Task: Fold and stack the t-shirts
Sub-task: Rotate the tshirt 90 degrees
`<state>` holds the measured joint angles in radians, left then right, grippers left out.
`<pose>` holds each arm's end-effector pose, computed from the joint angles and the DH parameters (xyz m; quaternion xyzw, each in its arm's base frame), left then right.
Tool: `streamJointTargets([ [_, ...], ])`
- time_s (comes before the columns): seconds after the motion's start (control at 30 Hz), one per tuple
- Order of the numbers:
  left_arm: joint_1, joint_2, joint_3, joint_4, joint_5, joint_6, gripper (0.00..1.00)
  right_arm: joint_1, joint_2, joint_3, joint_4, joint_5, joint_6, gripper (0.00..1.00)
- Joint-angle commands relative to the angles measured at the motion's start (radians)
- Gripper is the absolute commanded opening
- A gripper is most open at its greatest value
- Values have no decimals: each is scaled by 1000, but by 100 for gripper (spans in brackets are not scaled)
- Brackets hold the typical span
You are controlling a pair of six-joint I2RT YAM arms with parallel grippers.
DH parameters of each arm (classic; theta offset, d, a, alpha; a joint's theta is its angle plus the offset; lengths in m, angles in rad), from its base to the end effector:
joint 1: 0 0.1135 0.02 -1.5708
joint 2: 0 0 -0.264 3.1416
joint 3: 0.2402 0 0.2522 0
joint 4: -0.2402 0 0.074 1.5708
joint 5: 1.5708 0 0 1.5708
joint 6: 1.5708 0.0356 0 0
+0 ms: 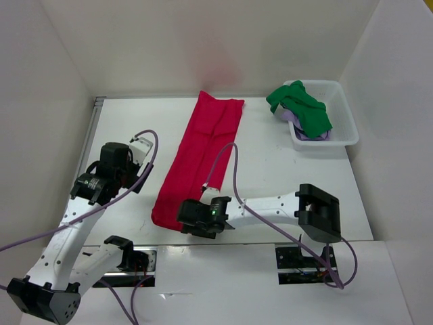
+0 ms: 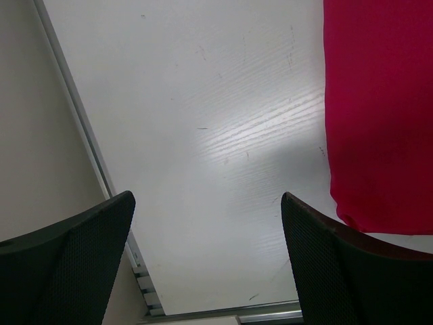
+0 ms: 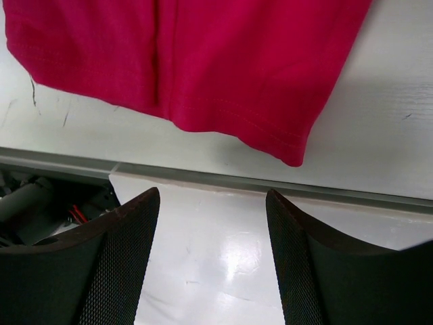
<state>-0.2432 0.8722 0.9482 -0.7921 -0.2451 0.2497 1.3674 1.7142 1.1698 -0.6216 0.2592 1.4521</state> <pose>0.1688 -0.0330 0.3228 0.1712 0.8883 0.1126 0.4110 0.0778 0.3322 0.1996 0.0671 0.9694 0.1765 0.1569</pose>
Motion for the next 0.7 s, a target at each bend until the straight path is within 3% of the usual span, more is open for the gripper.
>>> streamJointTargets([
  [0.0, 5, -19, 0, 19, -13, -30, 95, -1, 15, 30, -30, 67, 44, 69],
  [0.3, 5, -38, 0, 19, -3, -21, 95, -21, 15, -30, -78, 68, 79, 69],
  [0.47, 5, -38, 0, 19, 6, -21, 95, -77, 90, -21, -30, 37, -19, 69],
  [0.57, 5, -38, 0, 19, 6, -21, 95, -105, 140, 4, 10, 6, -56, 51],
  [0.6, 5, -47, 0, 19, 6, -21, 95, -105, 153, 4, 20, -6, -56, 35],
  [0.67, 5, -47, 0, 19, 6, -21, 95, -114, 153, -5, 20, -15, -56, 20],
])
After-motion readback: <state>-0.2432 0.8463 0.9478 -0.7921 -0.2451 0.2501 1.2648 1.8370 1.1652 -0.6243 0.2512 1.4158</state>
